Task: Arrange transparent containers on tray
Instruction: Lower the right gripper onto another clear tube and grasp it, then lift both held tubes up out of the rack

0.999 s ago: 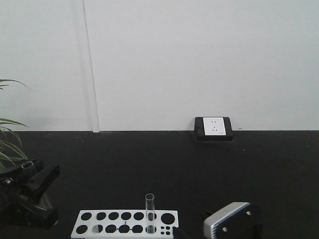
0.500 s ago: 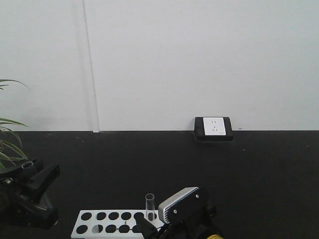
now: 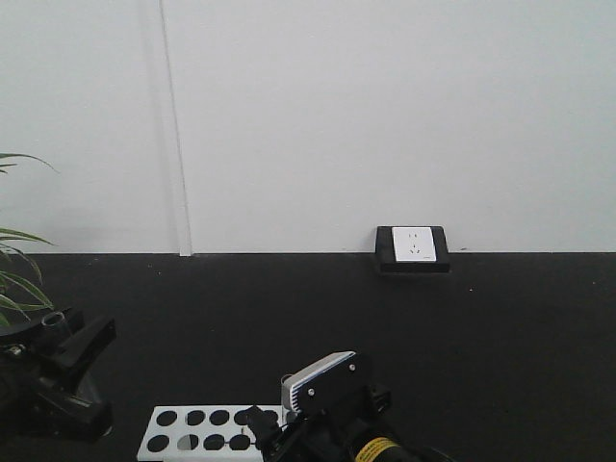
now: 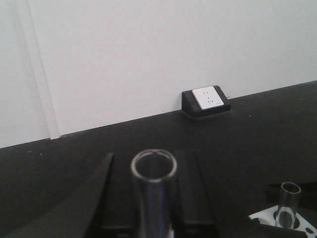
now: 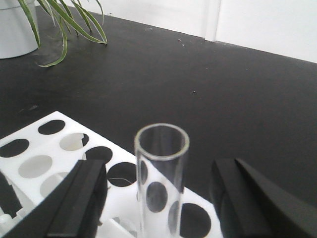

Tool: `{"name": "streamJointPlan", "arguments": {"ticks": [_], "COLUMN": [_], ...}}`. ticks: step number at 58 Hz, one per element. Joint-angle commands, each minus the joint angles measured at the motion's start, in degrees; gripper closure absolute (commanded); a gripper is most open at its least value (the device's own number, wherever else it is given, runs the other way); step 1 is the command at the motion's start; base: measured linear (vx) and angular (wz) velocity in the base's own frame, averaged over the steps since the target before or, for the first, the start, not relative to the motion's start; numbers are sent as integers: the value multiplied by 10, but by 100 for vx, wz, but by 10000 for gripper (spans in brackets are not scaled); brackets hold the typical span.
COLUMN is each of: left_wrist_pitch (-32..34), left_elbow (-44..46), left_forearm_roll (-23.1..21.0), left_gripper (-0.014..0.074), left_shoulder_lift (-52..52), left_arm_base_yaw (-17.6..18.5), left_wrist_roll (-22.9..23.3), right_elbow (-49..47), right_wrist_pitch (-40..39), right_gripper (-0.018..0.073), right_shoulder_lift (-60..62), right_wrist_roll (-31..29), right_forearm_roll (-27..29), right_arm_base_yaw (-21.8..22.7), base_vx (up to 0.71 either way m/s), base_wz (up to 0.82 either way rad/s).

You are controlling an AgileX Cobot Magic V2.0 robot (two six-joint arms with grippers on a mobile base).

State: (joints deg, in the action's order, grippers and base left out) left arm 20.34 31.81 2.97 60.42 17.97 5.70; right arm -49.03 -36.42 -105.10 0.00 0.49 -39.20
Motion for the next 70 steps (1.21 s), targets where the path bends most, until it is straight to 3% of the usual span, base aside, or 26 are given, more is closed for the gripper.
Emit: {"name": "streamJointPlan", "arguments": {"ticks": [1, 19, 29, 57, 70], "left_wrist_pitch": [45, 45, 45, 45, 44], "left_elbow": [18, 18, 18, 18, 19], "left_forearm_roll": [-5, -5, -5, -3, -4], "left_gripper": [503, 503, 503, 503, 503], "left_shoulder_lift": [-13, -13, -13, -13, -13], "left_arm_base_yaw": [4, 4, 4, 4, 4], "left_wrist_roll": [1, 1, 1, -11, -14], "right_elbow": [-18, -18, -18, -21, -84], "right_wrist_pitch": [-49, -45, -42, 110, 291], "right_gripper": [74, 344, 443, 483, 483], "right_shoulder_lift": [27, 27, 36, 243, 354], "right_wrist_roll": [0, 0, 0, -31, -50], "right_forearm_roll": [-1, -1, -1, 42, 49], "right_arm_base_yaw": [1, 1, 1, 24, 62], "base_vx": [0, 0, 0, 0, 0], "base_wz": [0, 0, 0, 0, 0]}}
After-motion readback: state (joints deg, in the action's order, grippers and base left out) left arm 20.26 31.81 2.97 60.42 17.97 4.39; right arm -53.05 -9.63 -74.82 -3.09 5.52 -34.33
